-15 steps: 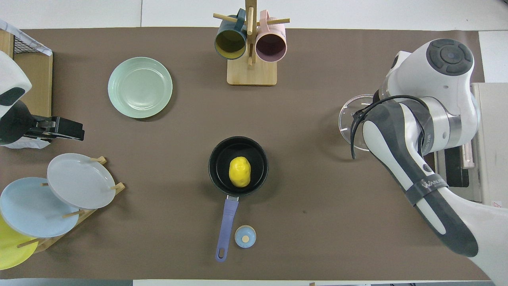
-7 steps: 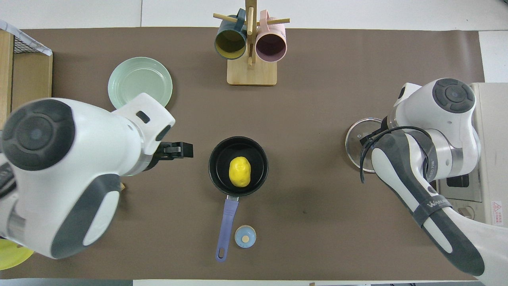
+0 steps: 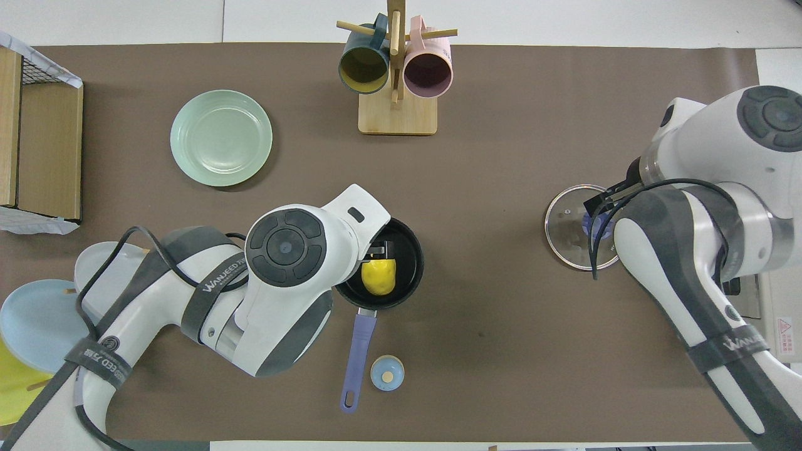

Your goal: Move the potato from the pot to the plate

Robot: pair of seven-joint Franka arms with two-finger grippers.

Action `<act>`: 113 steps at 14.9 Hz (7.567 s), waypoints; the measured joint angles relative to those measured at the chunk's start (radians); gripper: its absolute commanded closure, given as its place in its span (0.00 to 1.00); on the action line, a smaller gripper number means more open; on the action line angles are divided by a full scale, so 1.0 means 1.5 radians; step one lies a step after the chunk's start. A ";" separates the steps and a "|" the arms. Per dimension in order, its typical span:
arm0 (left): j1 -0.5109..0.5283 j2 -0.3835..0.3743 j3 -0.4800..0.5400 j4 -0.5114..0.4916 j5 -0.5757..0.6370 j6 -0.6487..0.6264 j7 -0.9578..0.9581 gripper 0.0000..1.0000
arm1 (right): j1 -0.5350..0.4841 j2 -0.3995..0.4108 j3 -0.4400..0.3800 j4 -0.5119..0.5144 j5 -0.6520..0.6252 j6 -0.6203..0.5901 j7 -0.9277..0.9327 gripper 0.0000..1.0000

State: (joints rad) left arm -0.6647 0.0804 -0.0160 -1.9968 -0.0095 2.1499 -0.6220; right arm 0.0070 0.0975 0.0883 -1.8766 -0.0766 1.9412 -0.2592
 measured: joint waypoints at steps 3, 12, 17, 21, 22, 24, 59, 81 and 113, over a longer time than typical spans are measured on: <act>-0.008 0.023 0.001 0.000 0.000 0.021 -0.029 0.00 | 0.000 -0.022 0.000 0.102 0.003 -0.110 0.023 0.00; -0.043 0.077 0.000 -0.017 0.000 0.069 -0.043 0.00 | -0.003 -0.038 -0.003 0.201 0.012 -0.267 0.206 0.00; -0.051 0.104 0.000 -0.019 0.000 0.092 -0.042 0.00 | -0.003 -0.034 -0.005 0.202 0.014 -0.274 0.208 0.00; -0.057 0.106 0.000 -0.029 0.000 0.092 -0.040 0.00 | 0.027 -0.039 -0.038 0.199 0.014 -0.282 0.209 0.00; -0.059 0.106 0.000 -0.030 0.000 0.092 -0.040 0.00 | 0.030 -0.046 -0.041 0.194 0.014 -0.286 0.209 0.00; -0.061 0.106 0.000 -0.033 0.000 0.092 -0.040 0.00 | 0.032 -0.058 -0.044 0.183 0.014 -0.286 0.209 0.00; 0.253 0.055 0.024 0.200 -0.072 -0.171 0.241 1.00 | 0.026 -0.064 -0.083 0.178 0.014 -0.269 0.209 0.00; 0.333 0.269 0.023 0.235 -0.061 0.036 0.397 0.00 | 0.026 -0.064 -0.109 0.172 0.017 -0.231 0.207 0.00; 0.387 -0.090 0.025 0.296 0.024 -0.472 0.445 0.00 | 0.027 -0.064 -0.108 0.172 0.018 -0.231 0.207 0.00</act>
State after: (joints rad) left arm -0.0845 -0.0539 0.0212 -1.5522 0.0266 1.4413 0.0449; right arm 0.0481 0.0019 -0.0732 -1.6182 -0.0502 1.5945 0.0518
